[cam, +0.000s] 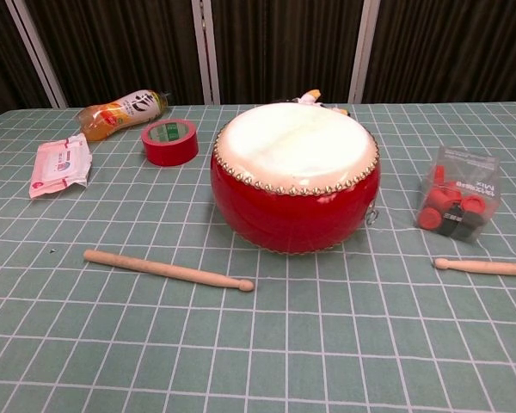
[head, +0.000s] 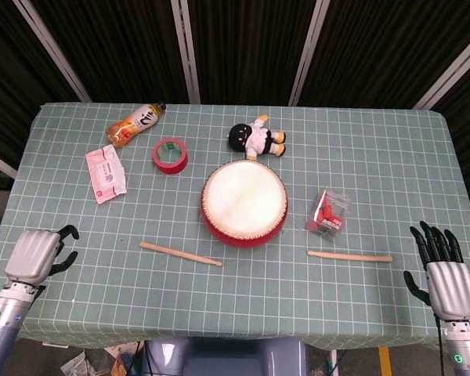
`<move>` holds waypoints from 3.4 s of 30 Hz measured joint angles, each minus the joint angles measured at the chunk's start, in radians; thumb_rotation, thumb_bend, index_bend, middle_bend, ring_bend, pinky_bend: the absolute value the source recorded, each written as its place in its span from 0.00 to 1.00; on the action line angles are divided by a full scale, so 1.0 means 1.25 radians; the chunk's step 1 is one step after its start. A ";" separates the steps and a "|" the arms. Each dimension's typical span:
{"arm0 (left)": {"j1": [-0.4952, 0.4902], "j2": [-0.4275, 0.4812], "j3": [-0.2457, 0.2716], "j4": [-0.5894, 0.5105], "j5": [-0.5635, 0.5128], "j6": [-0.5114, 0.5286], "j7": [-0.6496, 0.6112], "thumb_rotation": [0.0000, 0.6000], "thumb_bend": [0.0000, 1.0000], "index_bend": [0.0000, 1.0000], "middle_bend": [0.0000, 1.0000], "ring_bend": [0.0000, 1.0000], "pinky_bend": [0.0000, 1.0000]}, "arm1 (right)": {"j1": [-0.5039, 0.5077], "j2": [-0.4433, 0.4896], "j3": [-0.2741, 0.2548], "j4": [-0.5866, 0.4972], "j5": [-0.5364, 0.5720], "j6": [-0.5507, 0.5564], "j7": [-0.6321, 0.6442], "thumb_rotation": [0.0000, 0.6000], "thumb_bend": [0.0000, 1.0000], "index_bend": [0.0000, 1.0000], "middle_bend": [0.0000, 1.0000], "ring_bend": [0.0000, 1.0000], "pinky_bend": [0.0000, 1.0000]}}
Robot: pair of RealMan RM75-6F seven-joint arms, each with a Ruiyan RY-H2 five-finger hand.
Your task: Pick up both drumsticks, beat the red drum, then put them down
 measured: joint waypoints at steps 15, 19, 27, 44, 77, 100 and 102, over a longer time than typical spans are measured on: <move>-0.175 -0.157 -0.047 -0.019 -0.230 -0.152 0.299 1.00 0.28 0.44 1.00 1.00 1.00 | 0.000 0.008 -0.004 -0.003 0.000 -0.006 0.027 1.00 0.39 0.00 0.00 0.00 0.00; -0.210 -0.213 -0.041 0.004 -0.278 -0.162 0.361 1.00 0.28 0.44 1.00 1.00 1.00 | 0.000 0.009 -0.003 -0.003 0.001 -0.006 0.032 1.00 0.39 0.00 0.00 0.00 0.00; -0.253 -0.281 -0.022 0.052 -0.339 -0.157 0.427 1.00 0.30 0.45 1.00 1.00 1.00 | 0.000 0.009 -0.004 -0.003 0.001 -0.006 0.041 1.00 0.39 0.00 0.00 0.00 0.00; -0.299 -0.366 -0.005 0.144 -0.404 -0.159 0.442 1.00 0.31 0.45 1.00 1.00 1.00 | 0.000 0.014 -0.003 -0.009 0.004 -0.008 0.054 1.00 0.39 0.00 0.00 0.00 0.00; -0.268 -0.209 -0.040 -0.097 -0.305 -0.044 0.279 1.00 0.55 0.76 1.00 1.00 1.00 | 0.003 0.022 -0.005 -0.035 0.023 -0.033 0.046 1.00 0.39 0.03 0.54 0.58 0.58; -0.226 -0.020 -0.071 -0.230 -0.259 -0.009 0.152 1.00 0.55 0.76 1.00 1.00 1.00 | 0.142 -0.133 0.061 -0.083 0.319 -0.204 -0.348 1.00 0.39 0.44 1.00 1.00 1.00; -0.226 -0.019 -0.070 -0.229 -0.258 -0.009 0.148 1.00 0.55 0.76 1.00 1.00 1.00 | 0.149 -0.163 0.064 -0.060 0.332 -0.200 -0.360 1.00 0.39 0.45 1.00 1.00 1.00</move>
